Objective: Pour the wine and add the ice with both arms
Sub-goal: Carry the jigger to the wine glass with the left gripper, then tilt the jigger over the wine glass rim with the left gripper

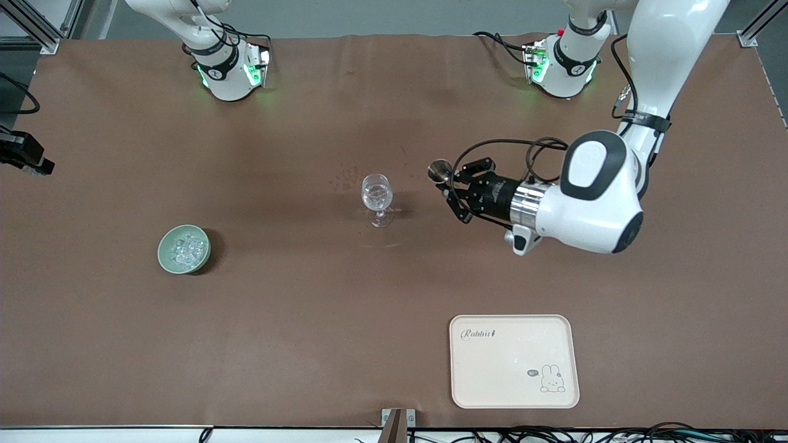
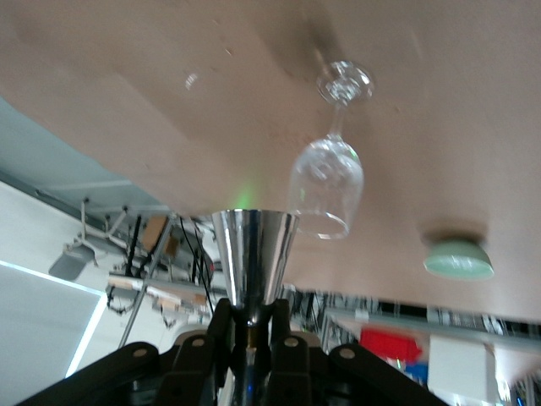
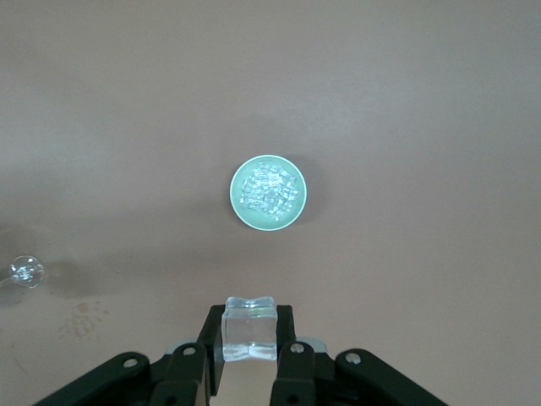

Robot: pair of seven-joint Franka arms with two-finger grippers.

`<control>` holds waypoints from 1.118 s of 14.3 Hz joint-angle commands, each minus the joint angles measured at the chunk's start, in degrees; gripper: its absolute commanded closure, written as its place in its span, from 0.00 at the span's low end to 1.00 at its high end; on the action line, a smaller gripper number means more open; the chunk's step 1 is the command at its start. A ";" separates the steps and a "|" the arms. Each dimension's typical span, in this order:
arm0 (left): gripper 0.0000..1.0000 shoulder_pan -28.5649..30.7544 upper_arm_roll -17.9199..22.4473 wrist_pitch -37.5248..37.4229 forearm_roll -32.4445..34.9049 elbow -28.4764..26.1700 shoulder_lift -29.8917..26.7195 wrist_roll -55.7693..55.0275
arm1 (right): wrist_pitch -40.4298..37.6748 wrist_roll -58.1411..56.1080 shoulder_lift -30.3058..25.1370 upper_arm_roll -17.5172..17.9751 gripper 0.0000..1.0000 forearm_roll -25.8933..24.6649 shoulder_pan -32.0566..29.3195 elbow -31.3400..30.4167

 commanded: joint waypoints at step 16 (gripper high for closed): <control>0.99 -15.58 0.09 11.67 19.88 0.53 1.49 -27.54 | -0.50 1.00 0.14 0.46 0.99 -1.18 0.13 0.41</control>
